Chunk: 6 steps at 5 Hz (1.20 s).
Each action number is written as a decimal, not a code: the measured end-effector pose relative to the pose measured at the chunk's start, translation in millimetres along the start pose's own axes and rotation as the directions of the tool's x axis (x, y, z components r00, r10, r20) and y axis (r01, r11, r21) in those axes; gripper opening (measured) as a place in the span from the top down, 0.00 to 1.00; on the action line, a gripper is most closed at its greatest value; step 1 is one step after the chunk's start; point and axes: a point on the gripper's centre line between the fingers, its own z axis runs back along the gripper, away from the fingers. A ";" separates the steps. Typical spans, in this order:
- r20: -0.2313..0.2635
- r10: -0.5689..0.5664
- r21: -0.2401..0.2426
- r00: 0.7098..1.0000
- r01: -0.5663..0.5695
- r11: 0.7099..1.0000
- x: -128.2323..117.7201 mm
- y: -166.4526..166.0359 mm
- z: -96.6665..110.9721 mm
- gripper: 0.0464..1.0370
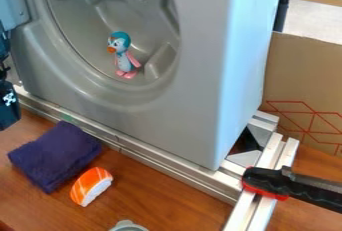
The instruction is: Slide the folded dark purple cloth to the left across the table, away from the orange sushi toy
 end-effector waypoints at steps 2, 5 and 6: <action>-0.051 -0.005 0.035 0.999 0.007 0.999 14.8 -8.4 -37.2 0.04; -0.122 -0.059 0.089 0.991 0.070 0.994 40.8 1.0 -93.6 0.04; -0.103 -0.041 0.100 0.994 0.052 0.994 51.5 16.3 -96.8 0.04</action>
